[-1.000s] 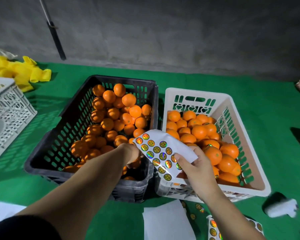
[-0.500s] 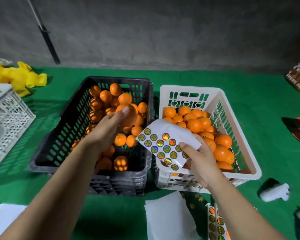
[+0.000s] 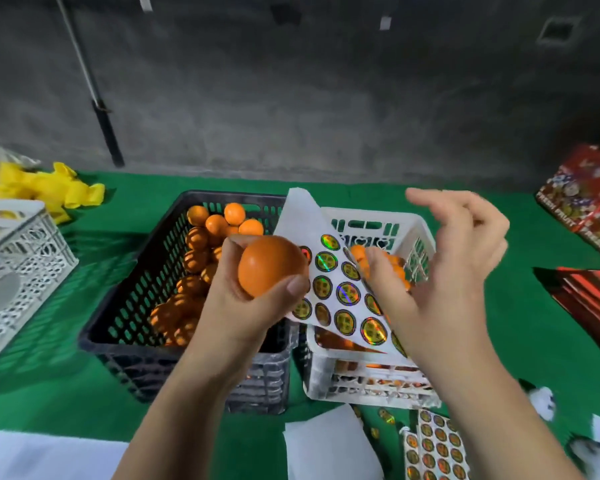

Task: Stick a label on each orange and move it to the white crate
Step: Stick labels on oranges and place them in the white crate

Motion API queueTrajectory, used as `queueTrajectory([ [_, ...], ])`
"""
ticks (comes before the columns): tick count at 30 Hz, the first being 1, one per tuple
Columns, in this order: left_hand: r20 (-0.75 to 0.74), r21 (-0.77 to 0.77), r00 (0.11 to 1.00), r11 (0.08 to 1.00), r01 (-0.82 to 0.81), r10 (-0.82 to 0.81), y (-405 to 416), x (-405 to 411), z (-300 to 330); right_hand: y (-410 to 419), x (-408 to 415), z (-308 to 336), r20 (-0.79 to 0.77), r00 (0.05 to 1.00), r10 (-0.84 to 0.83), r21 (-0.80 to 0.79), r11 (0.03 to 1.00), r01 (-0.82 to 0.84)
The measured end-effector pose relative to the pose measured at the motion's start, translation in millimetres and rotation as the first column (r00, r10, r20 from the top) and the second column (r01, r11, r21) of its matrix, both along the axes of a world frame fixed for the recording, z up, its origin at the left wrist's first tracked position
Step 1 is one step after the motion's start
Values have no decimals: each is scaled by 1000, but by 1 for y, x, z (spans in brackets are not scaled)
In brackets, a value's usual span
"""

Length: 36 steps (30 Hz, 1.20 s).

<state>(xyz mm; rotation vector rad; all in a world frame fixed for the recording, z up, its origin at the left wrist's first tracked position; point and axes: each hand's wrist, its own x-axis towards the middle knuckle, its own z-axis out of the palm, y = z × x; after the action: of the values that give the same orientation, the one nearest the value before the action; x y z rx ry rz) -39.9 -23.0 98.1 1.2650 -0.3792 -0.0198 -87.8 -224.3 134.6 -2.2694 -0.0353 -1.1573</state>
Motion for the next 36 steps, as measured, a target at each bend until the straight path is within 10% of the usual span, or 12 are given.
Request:
queueTrajectory([
  [4, 228, 29, 973, 999, -42, 34, -4, -19, 24, 5, -14, 32, -77, 974, 214, -157, 962, -224],
  [12, 481, 85, 876, 996, -6, -36, 0, -34, 45, 3, -31, 54, -212, 892, 400, 183, 913, -366],
  [24, 501, 178, 861, 984, -6, -85, 3, -35, 52, 6, -22, 58, 2, 736, 677, 908, 307, -286],
  [29, 403, 137, 912, 990, 20, -74, 1, -34, 51, 12, -35, 66, 71, 937, 341, 368, 865, -342],
  [32, 351, 98, 926, 989, 109, -136, -2, -34, 53, 24, -41, 64, 74, 898, 434, -5, 900, -435],
  [36, 315, 133, 934, 982, 131, -168, -4, -35, 57, 28, -40, 60, 74, 899, 431, -109, 900, -422],
])
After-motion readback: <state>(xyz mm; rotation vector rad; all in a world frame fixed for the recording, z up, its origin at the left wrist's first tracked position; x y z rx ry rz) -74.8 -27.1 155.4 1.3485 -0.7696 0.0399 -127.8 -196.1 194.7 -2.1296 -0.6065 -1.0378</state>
